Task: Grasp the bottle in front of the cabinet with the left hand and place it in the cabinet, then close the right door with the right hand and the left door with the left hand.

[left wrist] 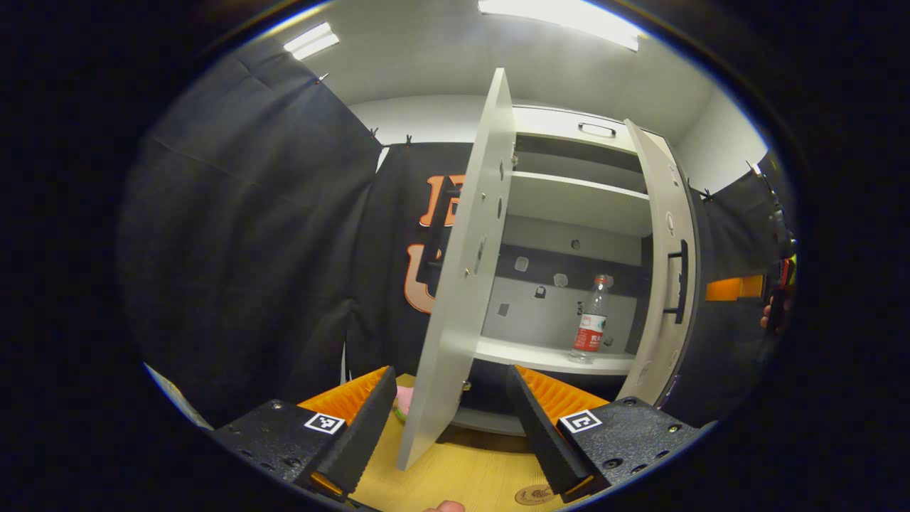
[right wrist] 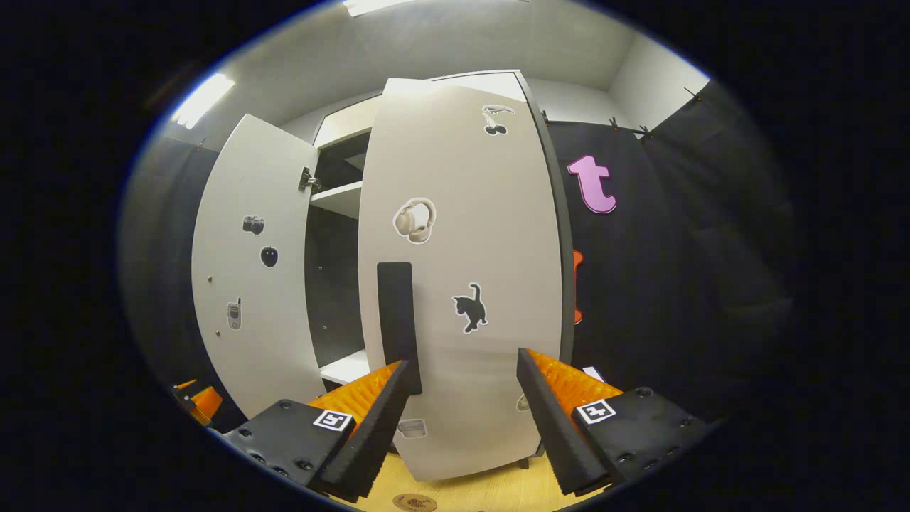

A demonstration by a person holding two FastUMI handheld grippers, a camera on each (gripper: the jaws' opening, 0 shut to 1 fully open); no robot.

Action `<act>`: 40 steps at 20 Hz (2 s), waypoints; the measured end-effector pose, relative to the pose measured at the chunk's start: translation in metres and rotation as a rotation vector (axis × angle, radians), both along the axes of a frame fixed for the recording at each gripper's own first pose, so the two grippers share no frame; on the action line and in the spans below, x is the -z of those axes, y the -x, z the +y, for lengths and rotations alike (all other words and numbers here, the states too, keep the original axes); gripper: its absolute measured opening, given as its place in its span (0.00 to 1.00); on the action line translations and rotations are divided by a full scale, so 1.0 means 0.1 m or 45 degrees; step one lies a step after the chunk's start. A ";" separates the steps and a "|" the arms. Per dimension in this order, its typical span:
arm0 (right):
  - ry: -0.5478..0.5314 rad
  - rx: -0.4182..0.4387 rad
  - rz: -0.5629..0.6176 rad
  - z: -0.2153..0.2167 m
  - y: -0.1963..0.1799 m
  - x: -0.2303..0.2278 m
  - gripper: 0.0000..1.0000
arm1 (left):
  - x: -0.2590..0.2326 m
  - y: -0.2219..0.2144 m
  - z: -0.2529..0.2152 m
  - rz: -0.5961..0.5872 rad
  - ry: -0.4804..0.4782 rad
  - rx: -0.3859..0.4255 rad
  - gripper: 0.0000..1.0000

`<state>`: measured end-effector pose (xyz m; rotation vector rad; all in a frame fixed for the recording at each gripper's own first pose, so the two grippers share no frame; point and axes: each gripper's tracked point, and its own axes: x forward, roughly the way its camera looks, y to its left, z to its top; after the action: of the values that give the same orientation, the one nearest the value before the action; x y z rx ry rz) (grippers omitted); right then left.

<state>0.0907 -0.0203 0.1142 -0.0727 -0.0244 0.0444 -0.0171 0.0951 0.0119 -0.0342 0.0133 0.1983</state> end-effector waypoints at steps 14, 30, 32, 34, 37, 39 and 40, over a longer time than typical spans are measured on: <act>-0.087 0.079 0.068 -0.44 0.41 0.49 0.98 | -0.82 -0.82 1.16 -0.082 -0.090 -0.181 0.94; -0.123 0.233 0.048 -1.08 0.67 0.55 0.98 | -0.83 -1.05 0.70 -0.044 -0.210 -0.042 0.92; -0.119 0.234 0.051 -1.10 0.68 0.57 0.98 | -0.82 -1.07 0.56 -0.038 -0.212 -0.008 0.87; -0.108 0.241 0.055 -1.14 0.70 0.58 0.98 | -0.80 -1.07 0.39 -0.028 -0.207 0.034 0.87; -0.100 0.248 0.052 -1.19 0.73 0.56 0.98 | -0.77 -1.12 0.17 -0.015 -0.194 0.106 0.87; -0.101 0.256 0.048 -1.22 0.75 0.55 0.98 | -0.74 -1.16 -0.02 -0.015 -0.185 0.157 0.87; -0.102 0.261 0.045 -1.24 0.76 0.54 0.98 | -0.71 -1.18 -0.13 -0.015 -0.179 0.186 0.87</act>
<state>0.0147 -0.1439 0.0607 0.0056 0.0163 -0.1602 0.1009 0.0820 0.0824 0.1054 -0.0100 0.0522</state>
